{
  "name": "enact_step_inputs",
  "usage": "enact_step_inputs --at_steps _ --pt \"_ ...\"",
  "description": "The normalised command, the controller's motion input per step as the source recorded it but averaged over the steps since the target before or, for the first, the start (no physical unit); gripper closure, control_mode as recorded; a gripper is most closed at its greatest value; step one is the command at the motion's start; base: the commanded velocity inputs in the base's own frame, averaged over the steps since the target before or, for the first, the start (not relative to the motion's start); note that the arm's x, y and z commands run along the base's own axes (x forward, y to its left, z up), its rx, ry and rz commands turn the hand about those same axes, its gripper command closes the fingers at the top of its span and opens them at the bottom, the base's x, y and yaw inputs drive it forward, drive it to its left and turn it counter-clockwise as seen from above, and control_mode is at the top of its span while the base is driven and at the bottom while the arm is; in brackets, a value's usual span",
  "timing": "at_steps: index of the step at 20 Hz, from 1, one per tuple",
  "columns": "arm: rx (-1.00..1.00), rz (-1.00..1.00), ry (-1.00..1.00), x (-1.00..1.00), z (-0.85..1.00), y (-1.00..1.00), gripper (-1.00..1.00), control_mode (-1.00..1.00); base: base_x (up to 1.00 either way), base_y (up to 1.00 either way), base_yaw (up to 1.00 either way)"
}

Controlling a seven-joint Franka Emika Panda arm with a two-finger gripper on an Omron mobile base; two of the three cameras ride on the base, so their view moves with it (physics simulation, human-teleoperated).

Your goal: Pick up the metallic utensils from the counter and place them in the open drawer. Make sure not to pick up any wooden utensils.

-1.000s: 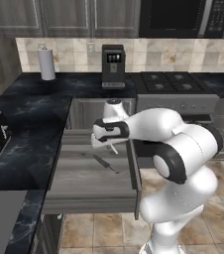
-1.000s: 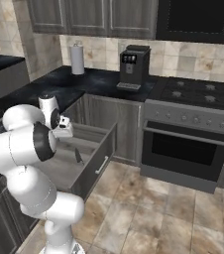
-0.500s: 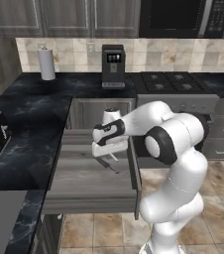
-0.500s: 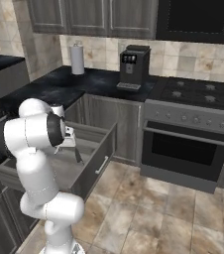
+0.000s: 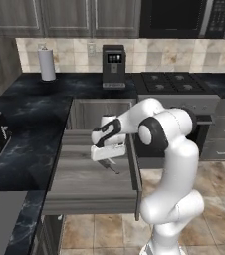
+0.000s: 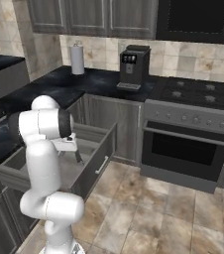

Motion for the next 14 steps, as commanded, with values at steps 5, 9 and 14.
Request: enact_step_inputs --at_steps 5,9,14 --pt "0.0 0.0 0.05 0.31 -0.26 0.05 1.0 -1.0 0.0 0.0 0.0" --pt "0.0 0.0 0.04 0.35 -0.32 0.01 1.0 -1.0 0.0 0.0 0.0" --pt "-0.02 0.0 0.0 0.24 -0.5 0.15 1.0 -1.0 0.0 0.0 0.0"
